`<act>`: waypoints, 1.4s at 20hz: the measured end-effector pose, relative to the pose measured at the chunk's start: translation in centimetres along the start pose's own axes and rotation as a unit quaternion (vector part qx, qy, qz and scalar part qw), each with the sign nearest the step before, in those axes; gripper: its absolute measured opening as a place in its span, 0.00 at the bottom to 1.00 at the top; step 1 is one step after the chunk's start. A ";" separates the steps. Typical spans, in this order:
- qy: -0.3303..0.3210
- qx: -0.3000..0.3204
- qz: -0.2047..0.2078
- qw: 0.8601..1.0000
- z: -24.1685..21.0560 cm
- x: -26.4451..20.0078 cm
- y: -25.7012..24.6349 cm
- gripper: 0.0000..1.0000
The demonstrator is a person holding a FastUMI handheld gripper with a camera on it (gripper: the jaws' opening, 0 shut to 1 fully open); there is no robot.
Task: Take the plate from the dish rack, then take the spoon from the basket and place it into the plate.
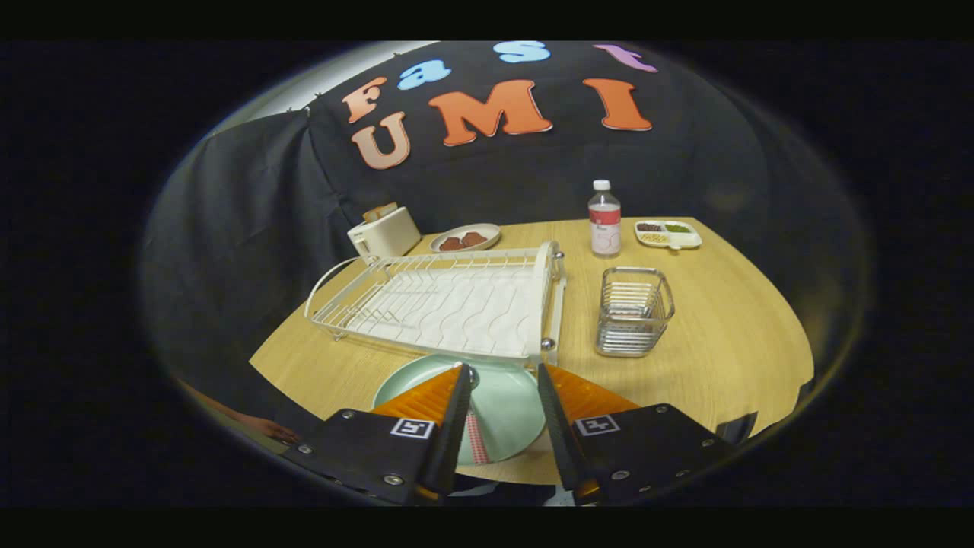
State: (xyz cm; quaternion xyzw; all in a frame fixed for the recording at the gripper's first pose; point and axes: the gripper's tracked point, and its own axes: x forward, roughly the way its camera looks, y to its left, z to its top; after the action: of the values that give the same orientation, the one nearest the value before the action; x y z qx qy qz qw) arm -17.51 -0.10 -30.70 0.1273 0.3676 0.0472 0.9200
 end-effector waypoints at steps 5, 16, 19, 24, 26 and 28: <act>-0.080 -0.016 -0.041 0.996 8.0 -2.3 -1.9 0.75; -0.227 -0.038 -0.085 0.970 21.6 -7.6 -2.5 0.83; -0.252 -0.040 -0.084 0.963 23.7 -8.2 -1.5 0.83; -0.289 -0.042 -0.078 0.953 27.7 -9.1 -0.1 0.83; -0.297 -0.052 -0.077 0.950 29.0 -9.3 0.5 0.83; -0.304 -0.057 -0.074 0.948 30.1 -9.7 1.3 0.83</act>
State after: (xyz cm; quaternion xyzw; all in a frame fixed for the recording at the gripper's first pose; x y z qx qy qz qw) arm -3.81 -6.65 -2.90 0.0554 0.0759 -0.0415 0.9947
